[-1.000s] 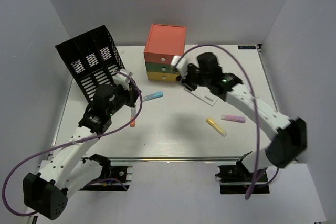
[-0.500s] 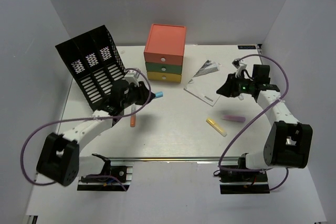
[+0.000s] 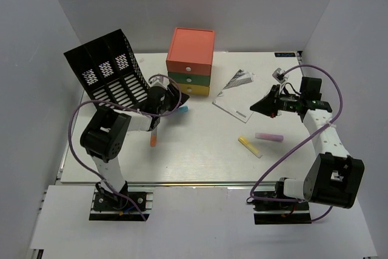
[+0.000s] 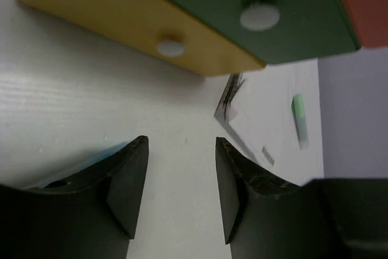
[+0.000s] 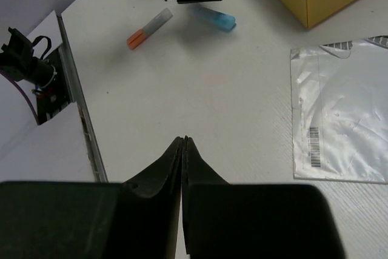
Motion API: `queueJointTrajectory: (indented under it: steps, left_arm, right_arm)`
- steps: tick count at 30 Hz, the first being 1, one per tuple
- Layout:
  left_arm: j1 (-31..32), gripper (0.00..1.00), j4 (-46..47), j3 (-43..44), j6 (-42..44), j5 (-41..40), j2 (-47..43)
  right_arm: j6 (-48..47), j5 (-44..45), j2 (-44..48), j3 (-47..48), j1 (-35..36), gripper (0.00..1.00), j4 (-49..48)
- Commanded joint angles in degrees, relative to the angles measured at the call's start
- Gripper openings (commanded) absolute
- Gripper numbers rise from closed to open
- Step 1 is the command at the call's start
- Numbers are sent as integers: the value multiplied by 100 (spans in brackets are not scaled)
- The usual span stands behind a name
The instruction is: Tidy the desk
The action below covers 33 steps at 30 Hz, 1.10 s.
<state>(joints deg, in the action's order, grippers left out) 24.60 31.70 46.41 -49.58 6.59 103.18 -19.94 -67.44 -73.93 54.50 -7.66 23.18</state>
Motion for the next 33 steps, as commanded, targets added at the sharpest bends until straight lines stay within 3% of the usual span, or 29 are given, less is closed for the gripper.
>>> queueJointTrajectory:
  steps: [1,10,33]
  left_arm:
    - [27,57,889,333,-219,-457,202]
    - [27,53,1268,913,-166,-413,1081]
    - [-25,54,1944,1327,-236,-448,1864]
  right_arm:
    - [-501,-252,142,-9,-51,4,284]
    - [-598,-199,336,-97,-51,7,231]
    - [-642,-85,292,-80,-95,9,257]
